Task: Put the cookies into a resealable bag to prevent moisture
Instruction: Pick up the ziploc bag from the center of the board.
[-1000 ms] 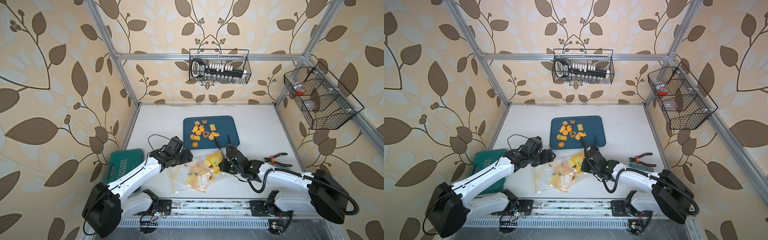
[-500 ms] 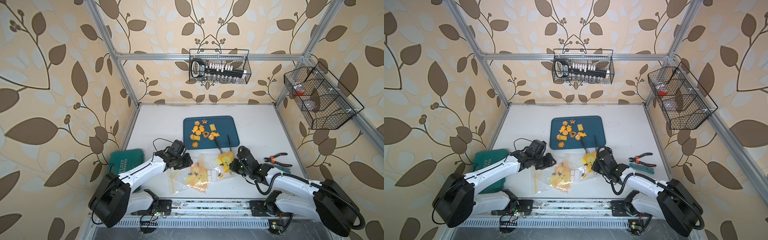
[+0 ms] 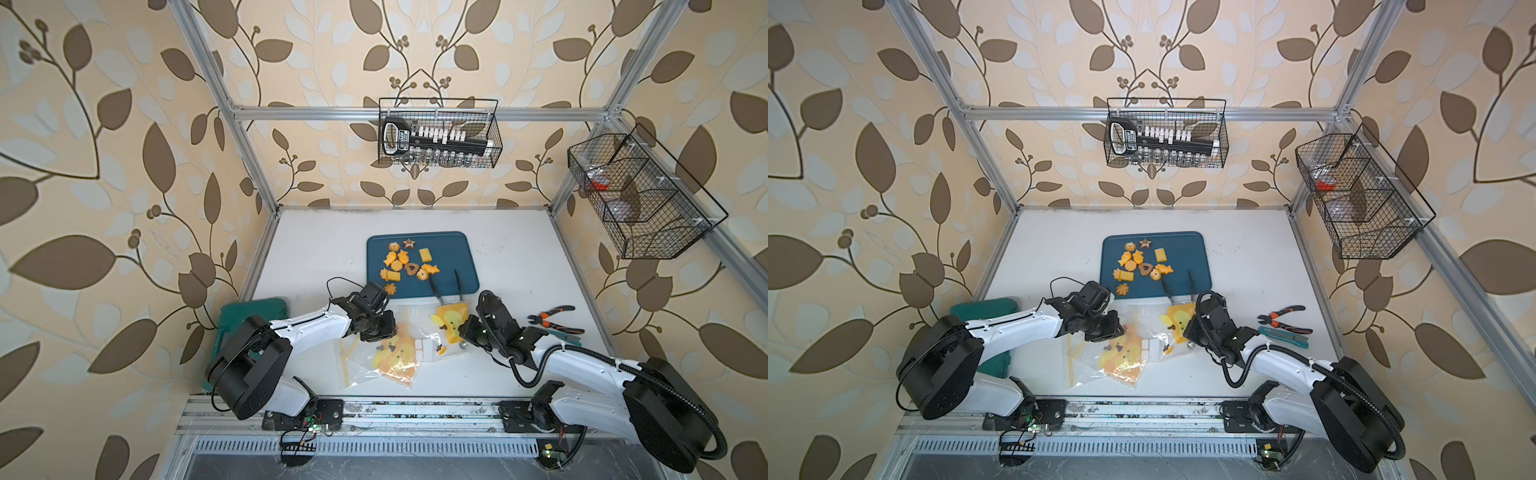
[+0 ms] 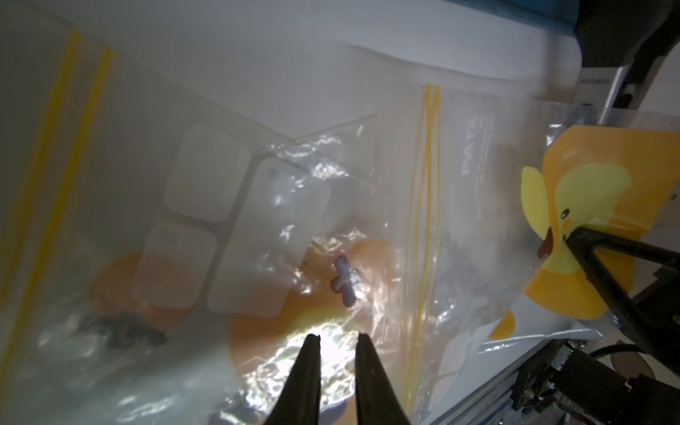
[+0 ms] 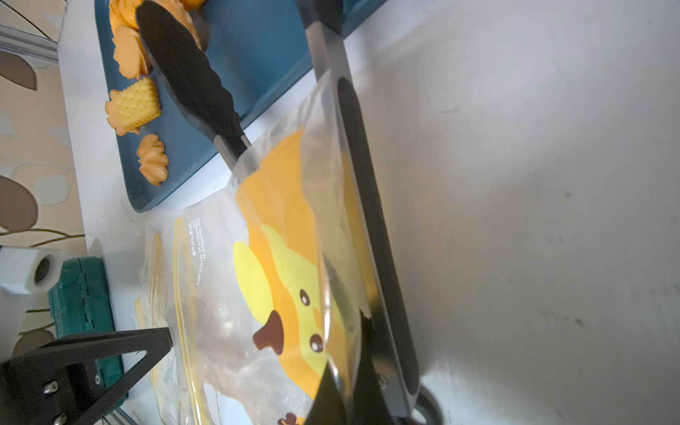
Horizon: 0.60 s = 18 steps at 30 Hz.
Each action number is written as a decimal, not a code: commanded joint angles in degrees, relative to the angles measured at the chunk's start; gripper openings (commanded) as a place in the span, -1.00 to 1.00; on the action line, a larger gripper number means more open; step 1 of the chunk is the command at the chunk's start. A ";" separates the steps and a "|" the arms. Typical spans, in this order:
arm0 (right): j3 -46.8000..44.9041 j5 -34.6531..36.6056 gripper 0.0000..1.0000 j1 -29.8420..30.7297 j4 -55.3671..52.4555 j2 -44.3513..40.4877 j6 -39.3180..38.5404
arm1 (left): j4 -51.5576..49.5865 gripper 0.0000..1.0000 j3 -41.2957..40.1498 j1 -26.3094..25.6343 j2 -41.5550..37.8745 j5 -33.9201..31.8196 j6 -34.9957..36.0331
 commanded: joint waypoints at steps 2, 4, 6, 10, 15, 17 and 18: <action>-0.75 -0.60 -1.00 -0.19 0.08 0.28 0.92 | 1.87 -0.61 2.44 -0.79 2.20 0.30 -0.15; -0.75 -0.59 -1.00 -0.29 0.02 0.28 0.93 | 2.17 -0.62 2.45 -1.07 2.96 0.30 -0.30; -0.75 -0.56 -1.00 -0.35 -0.02 0.19 0.90 | 2.39 -0.64 2.53 -1.16 3.65 0.39 -0.36; -0.79 -0.63 -1.00 -0.46 -0.11 0.19 0.92 | 2.37 -0.74 2.80 -1.34 4.42 0.39 -0.41; -1.04 -0.77 -1.00 -0.42 -0.02 0.18 0.99 | 3.09 -0.66 2.83 -1.49 4.04 1.08 -0.58; -1.21 -0.79 -1.00 -0.43 0.15 0.17 1.12 | 3.42 -0.61 2.68 -1.61 3.40 1.37 -0.84; -1.40 -0.76 -1.00 -0.42 0.23 0.18 1.16 | 3.59 -0.56 2.65 -1.62 3.08 1.52 -0.84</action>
